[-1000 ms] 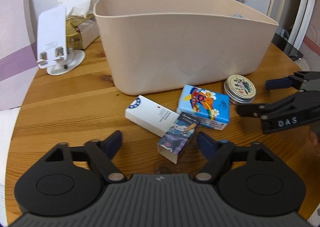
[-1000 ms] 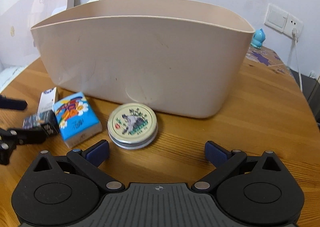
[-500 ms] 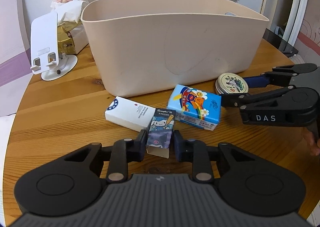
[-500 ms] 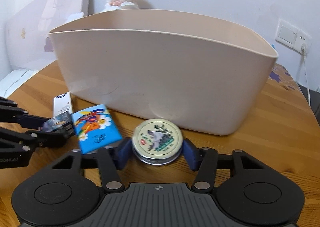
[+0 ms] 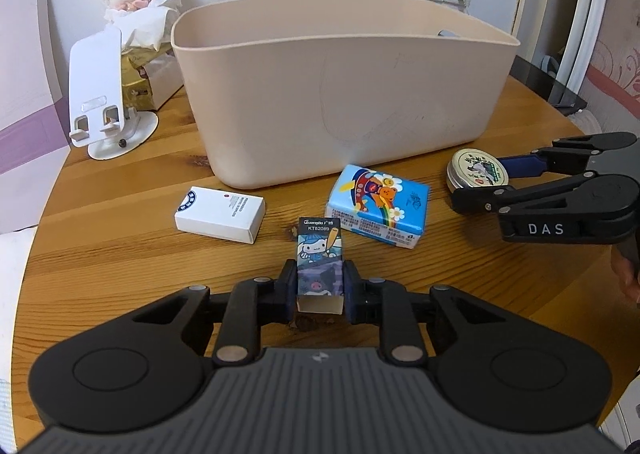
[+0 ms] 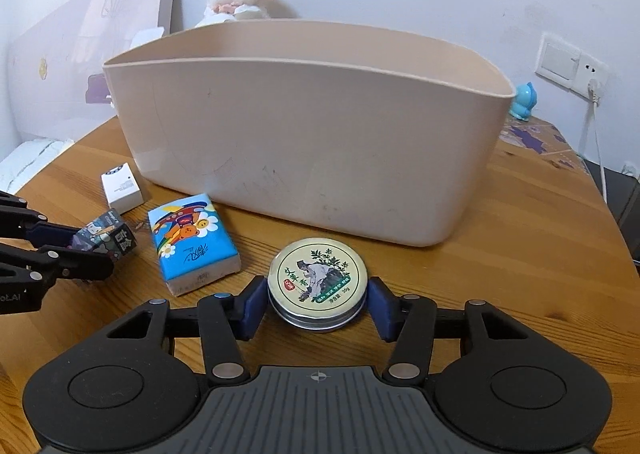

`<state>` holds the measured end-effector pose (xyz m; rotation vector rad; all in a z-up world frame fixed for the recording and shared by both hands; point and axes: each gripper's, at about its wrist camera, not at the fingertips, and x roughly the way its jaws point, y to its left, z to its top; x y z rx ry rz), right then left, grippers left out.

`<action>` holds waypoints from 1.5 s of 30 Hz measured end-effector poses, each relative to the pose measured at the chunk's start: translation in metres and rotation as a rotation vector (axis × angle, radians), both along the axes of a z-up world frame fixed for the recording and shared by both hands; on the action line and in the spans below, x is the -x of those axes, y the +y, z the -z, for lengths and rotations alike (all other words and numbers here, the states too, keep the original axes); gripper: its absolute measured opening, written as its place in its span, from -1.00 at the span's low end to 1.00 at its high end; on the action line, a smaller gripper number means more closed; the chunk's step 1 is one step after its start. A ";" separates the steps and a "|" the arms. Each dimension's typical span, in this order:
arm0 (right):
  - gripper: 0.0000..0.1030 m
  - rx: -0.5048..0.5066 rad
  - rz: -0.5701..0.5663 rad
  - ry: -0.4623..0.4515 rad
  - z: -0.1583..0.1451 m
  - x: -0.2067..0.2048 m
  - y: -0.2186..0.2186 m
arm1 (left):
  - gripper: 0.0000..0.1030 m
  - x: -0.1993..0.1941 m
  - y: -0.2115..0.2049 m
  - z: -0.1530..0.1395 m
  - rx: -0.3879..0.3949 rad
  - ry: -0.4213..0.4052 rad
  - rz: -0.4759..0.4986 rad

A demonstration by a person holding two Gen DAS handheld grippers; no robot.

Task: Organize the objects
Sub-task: 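Carry the card box and tin into the basket and open both tools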

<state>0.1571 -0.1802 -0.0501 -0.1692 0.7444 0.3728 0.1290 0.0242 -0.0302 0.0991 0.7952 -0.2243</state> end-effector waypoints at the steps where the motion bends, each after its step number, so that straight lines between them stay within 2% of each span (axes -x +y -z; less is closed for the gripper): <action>1: -0.02 -0.005 0.002 -0.003 -0.001 -0.001 -0.002 | -0.52 0.001 0.002 -0.001 0.000 -0.005 0.002; 12: -0.02 -0.052 -0.003 -0.066 -0.037 0.010 -0.013 | -0.52 0.018 0.004 -0.022 -0.003 -0.059 0.020; 27: -0.02 -0.119 0.015 -0.196 -0.097 0.008 -0.031 | -0.52 0.025 0.006 -0.074 -0.002 -0.196 0.035; 39: -0.02 -0.166 0.035 -0.286 -0.130 -0.015 -0.032 | -0.52 -0.009 -0.006 -0.117 0.019 -0.317 0.026; 45: -0.02 -0.172 0.054 -0.304 -0.136 -0.034 -0.028 | -0.52 -0.036 -0.016 -0.122 0.027 -0.336 0.011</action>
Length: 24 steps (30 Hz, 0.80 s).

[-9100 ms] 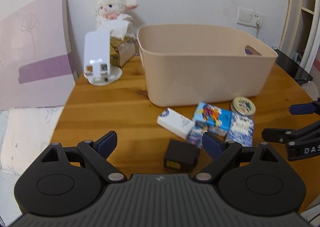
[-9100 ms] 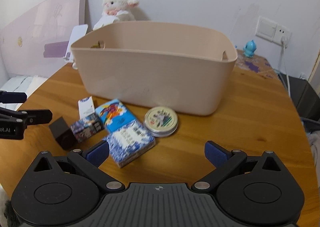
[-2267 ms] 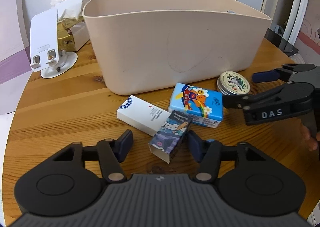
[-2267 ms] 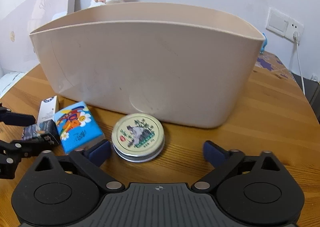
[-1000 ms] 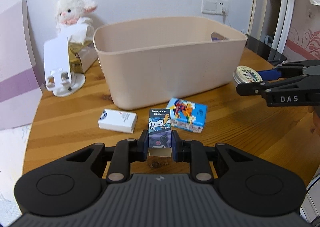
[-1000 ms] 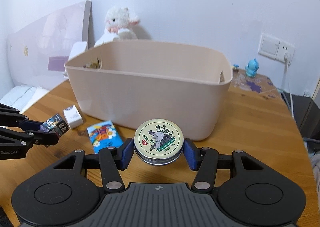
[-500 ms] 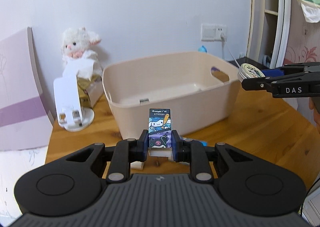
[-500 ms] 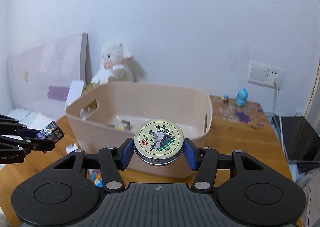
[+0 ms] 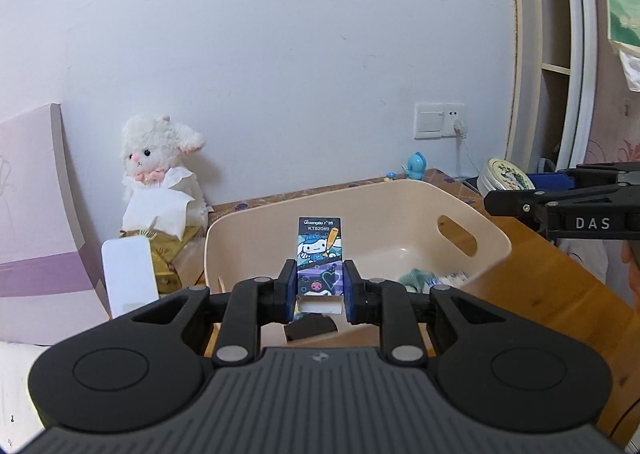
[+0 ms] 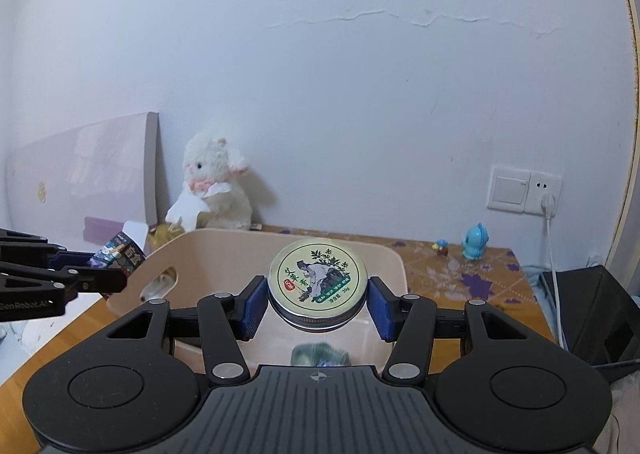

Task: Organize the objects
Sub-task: 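Carry the card box and tin into the basket and open both tools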

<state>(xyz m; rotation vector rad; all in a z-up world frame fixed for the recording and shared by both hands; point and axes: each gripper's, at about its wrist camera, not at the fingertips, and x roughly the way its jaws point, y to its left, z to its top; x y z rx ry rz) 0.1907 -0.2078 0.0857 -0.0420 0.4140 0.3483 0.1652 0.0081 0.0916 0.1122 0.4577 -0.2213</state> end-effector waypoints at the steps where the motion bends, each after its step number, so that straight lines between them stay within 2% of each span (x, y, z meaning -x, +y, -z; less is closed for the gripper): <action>1: -0.02 0.000 0.003 0.000 0.000 -0.004 0.001 | -0.52 -0.006 -0.002 0.001 0.000 0.002 -0.005; 8: -0.02 0.022 0.021 0.043 0.010 -0.039 0.008 | -0.52 -0.043 -0.016 0.005 -0.022 0.024 -0.034; 12: -0.02 0.066 0.024 0.072 0.022 -0.056 0.016 | -0.52 -0.066 -0.021 0.010 0.007 0.086 -0.040; 24: -0.02 0.219 0.006 0.188 0.060 -0.083 0.047 | -0.52 -0.102 -0.031 0.054 -0.095 0.287 -0.095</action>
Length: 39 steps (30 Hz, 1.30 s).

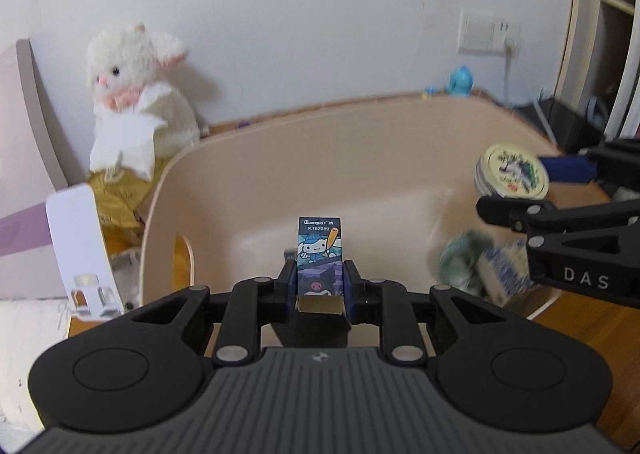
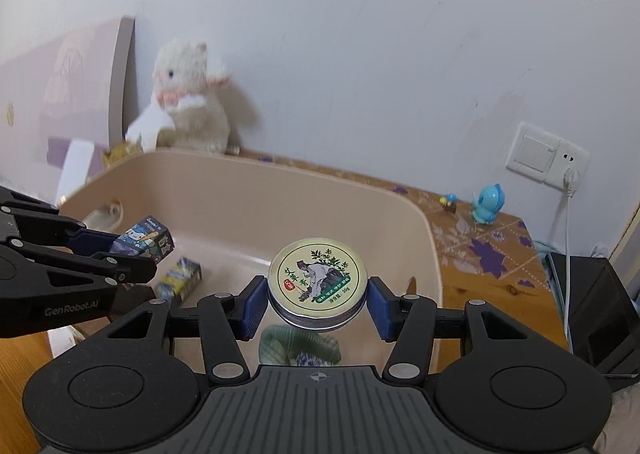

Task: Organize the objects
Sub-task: 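Carry the card box and tin into the basket and open both tools, then grasp the white medicine box with the left tool while the right grasps the blue tissue pack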

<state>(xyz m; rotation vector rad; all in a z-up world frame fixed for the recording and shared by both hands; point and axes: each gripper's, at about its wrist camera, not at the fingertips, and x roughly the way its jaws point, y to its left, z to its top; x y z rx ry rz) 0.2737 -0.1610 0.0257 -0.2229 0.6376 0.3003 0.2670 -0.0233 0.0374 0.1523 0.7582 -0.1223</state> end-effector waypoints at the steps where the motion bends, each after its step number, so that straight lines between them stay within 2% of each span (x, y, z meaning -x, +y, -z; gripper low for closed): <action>1: -0.02 0.011 -0.002 0.009 0.002 -0.001 0.002 | -0.52 -0.002 0.001 0.003 -0.003 0.016 -0.003; 6: -0.02 0.046 -0.003 0.045 0.014 -0.002 0.009 | -0.52 -0.008 0.008 0.009 0.016 0.068 -0.035; 9: -0.01 0.025 0.008 0.057 0.016 -0.003 0.006 | -0.51 -0.007 0.010 0.010 0.008 0.078 -0.045; 10: 0.01 0.017 0.012 0.060 0.015 -0.003 0.005 | -0.50 -0.006 0.010 0.010 0.009 0.075 -0.049; 11: 0.16 0.009 0.018 0.065 0.015 -0.002 0.003 | -0.50 -0.006 0.011 0.009 0.013 0.075 -0.053; 12: 0.15 0.002 0.022 0.067 0.015 -0.002 0.002 | -0.49 -0.005 0.012 0.008 0.022 0.077 -0.055; 13: 0.20 -0.006 0.023 0.064 0.014 -0.001 0.000 | -0.44 -0.003 0.014 0.006 0.034 0.078 -0.056; 14: 0.35 -0.009 0.024 0.060 0.012 0.001 -0.001 | -0.30 -0.002 0.016 0.005 0.042 0.077 -0.057; 15: 0.44 -0.014 0.023 0.057 0.010 0.003 -0.002 | -0.05 0.001 0.018 0.003 0.051 0.070 -0.057; 16: 0.57 -0.029 0.015 0.057 0.007 0.006 -0.004 | 0.07 0.005 0.020 -0.001 0.068 0.053 -0.039; 19: 0.77 -0.063 0.013 0.039 -0.003 0.017 -0.008 | 0.45 0.016 0.023 -0.012 0.073 0.008 -0.046; 23: 0.98 -0.082 0.019 -0.004 -0.018 0.033 -0.013 | 0.50 0.030 0.029 -0.026 0.071 -0.035 -0.050; 29: 1.00 -0.094 0.008 -0.029 -0.031 0.056 -0.016 | 0.57 0.053 0.046 -0.035 0.061 -0.056 -0.056; 31: 1.00 -0.096 0.000 -0.029 -0.032 0.064 -0.015 | 0.68 0.063 0.053 -0.036 0.051 -0.064 -0.059; 39: 1.00 -0.083 -0.022 0.024 -0.012 0.089 -0.008 | 0.72 0.092 0.080 -0.016 0.030 -0.037 -0.058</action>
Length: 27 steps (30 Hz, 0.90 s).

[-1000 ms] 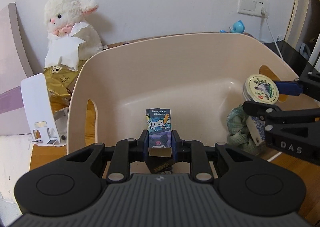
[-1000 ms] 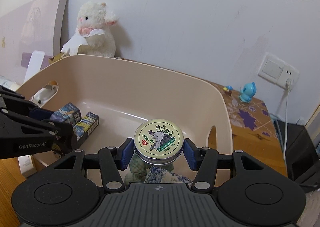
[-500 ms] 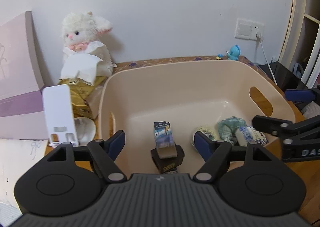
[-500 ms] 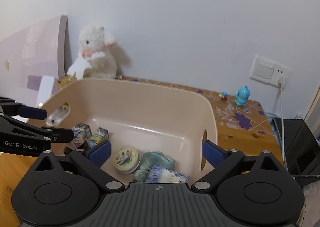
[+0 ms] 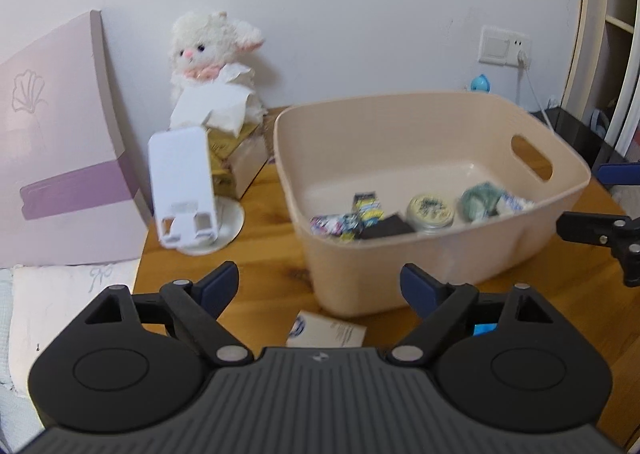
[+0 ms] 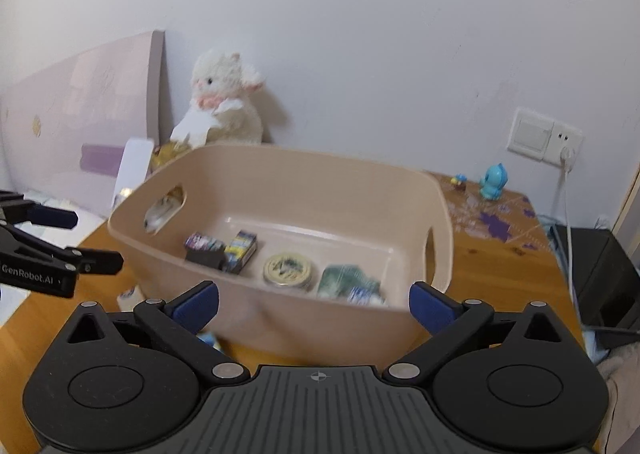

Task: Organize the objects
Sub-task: 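Grasp the white medicine box with the left tool while the right grasps the blue tissue pack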

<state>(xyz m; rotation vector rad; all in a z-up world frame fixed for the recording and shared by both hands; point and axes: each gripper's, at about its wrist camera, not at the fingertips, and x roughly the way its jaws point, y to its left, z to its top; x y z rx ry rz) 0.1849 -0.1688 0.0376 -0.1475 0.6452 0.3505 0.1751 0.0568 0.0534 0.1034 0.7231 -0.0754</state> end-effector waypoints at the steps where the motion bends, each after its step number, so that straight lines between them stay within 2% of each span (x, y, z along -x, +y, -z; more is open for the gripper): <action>1: 1.00 0.008 -0.001 0.008 0.004 0.002 0.001 | 0.72 0.003 0.002 0.003 -0.005 0.003 -0.001; 11: 1.00 0.028 -0.026 0.158 0.055 0.013 0.011 | 0.72 0.017 0.022 0.033 0.001 0.047 0.020; 17: 1.00 0.054 -0.047 0.212 0.087 0.013 0.023 | 0.73 0.012 0.023 0.055 -0.008 0.096 0.045; 22: 1.00 0.050 -0.062 0.239 0.104 0.009 0.033 | 0.74 0.006 0.023 0.073 -0.008 0.105 0.057; 24: 1.00 0.077 -0.076 0.207 0.106 0.011 0.039 | 0.76 0.003 0.021 0.079 -0.008 0.112 0.068; 27: 1.00 0.064 -0.087 0.190 0.108 0.010 0.045 | 0.80 0.000 0.018 0.086 -0.006 0.109 0.082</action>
